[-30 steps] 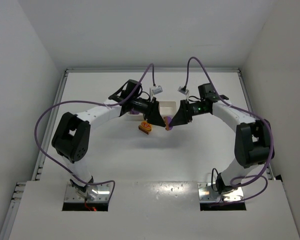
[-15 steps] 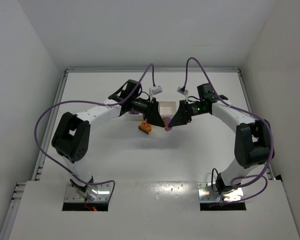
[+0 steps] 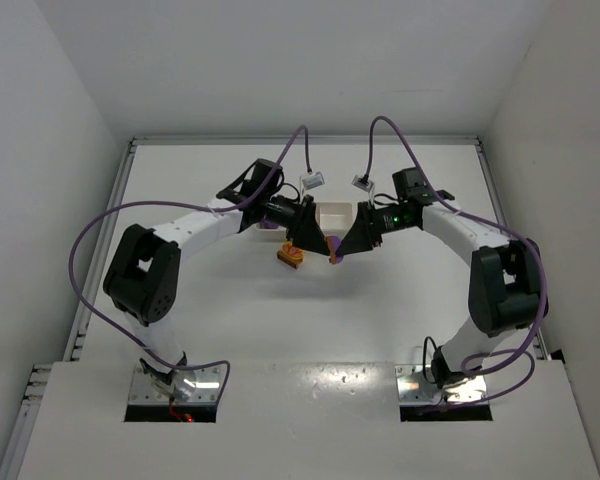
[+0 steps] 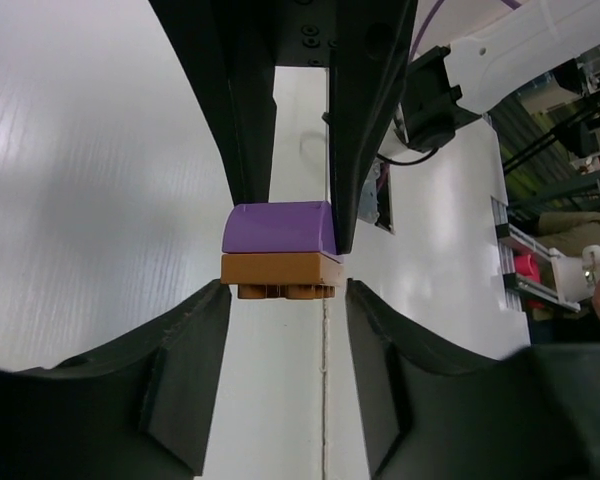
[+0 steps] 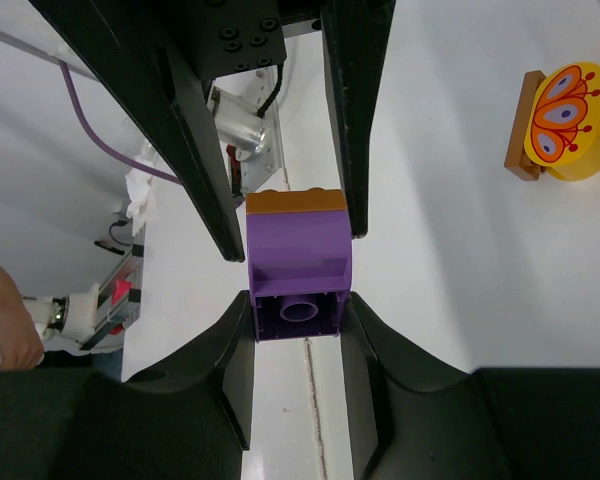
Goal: Sort the legos into containers by color
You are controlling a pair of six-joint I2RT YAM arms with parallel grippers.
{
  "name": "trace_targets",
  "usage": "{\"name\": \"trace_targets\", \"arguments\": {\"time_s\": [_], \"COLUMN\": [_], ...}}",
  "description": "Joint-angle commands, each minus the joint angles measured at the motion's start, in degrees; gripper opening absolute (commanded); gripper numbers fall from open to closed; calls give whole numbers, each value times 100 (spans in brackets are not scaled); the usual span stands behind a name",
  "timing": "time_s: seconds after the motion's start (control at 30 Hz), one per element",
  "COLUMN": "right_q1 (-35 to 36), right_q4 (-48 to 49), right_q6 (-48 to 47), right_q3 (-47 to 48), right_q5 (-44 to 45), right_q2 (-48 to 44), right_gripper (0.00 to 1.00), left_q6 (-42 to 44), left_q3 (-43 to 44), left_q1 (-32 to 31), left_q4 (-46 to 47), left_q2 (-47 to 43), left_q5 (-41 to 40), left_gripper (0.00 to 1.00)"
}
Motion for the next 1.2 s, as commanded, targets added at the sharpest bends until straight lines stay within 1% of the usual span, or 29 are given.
{"name": "trace_targets", "arguments": {"time_s": [0.0, 0.13, 0.27, 0.33, 0.47, 0.67, 0.73, 0.77, 0.8, 0.9, 0.93, 0.97, 1.0, 1.03, 1.17], "right_q1": [45, 98, 98, 98, 98, 98, 150, 150, 150, 264, 265, 326, 326, 378, 379], "right_q4": [84, 84, 84, 84, 84, 84, 145, 146, 146, 198, 198, 198, 251, 251, 251], "right_q6": [-170, -223, -223, -223, -223, -223, -223, -223, -223, -223, -223, -223, -223, -223, -223], "right_q3": [40, 40, 40, 40, 40, 40, 40, 40, 40, 40, -12, -12, -12, -12, -12], "right_q5": [-84, -31, 100, 153, 215, 382, 453, 453, 522, 768, 830, 883, 944, 945, 945], "right_q2": [7, 60, 60, 60, 60, 7, -45, -45, -45, -168, -168, -169, -229, -230, -230], "right_gripper": [0, 0, 0, 0, 0, 0, 0, 0, 0, 0, 0, 0, 0, 0, 0], "left_q6": [94, 94, 42, 41, 41, -11, -11, -64, -64, -64, -64, -116, -117, -117, -170], "left_q3": [85, 138, 139, 139, 139, 139, 139, 139, 139, 191, 191, 191, 191, 191, 244], "left_q1": [29, 29, -23, -23, -76, -129, -129, -181, -182, -182, -182, -182, -182, -182, -234], "left_q4": [211, 211, 211, 211, 211, 211, 211, 211, 211, 211, 211, 211, 211, 211, 211], "left_q2": [-156, -103, -103, -103, -103, -51, 2, 2, 2, 55, 55, 55, 55, 55, 108], "left_q5": [262, 324, 377, 377, 377, 377, 377, 377, 377, 377, 429, 429, 429, 429, 490], "left_gripper": [54, 50, 50, 53, 53, 47, 43, 38, 37, 36, 38, 44, 53, 55, 56]}}
